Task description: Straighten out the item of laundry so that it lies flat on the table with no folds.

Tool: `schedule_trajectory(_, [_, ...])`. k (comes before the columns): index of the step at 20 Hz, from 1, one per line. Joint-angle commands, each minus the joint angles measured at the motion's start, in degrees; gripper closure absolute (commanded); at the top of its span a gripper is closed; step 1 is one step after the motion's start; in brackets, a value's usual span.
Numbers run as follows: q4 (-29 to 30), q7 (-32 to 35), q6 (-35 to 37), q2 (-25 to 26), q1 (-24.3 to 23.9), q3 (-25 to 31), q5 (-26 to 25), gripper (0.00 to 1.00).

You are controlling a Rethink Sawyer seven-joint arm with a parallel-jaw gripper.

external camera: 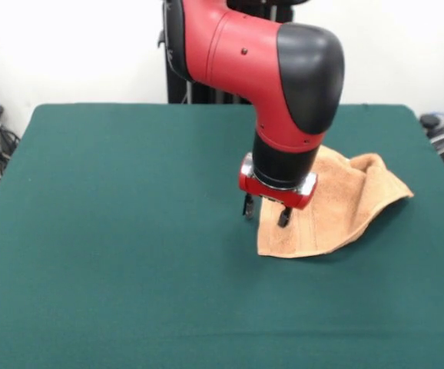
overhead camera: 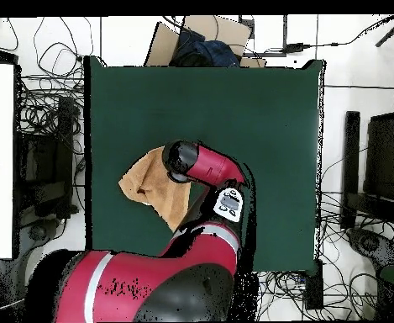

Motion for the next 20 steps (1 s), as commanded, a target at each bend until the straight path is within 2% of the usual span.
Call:
schedule_trajectory(1, [0.9,11.3,-27.3,14.1,-4.3,11.3,-2.9,0.00])
schedule_trajectory(10, [0.6,10.5,-28.0,14.5,-6.9,14.0,-5.1,0.00])
schedule_trajectory(20, [-0.4,11.5,-27.6,15.2,-7.0,14.1,-6.2,0.00])
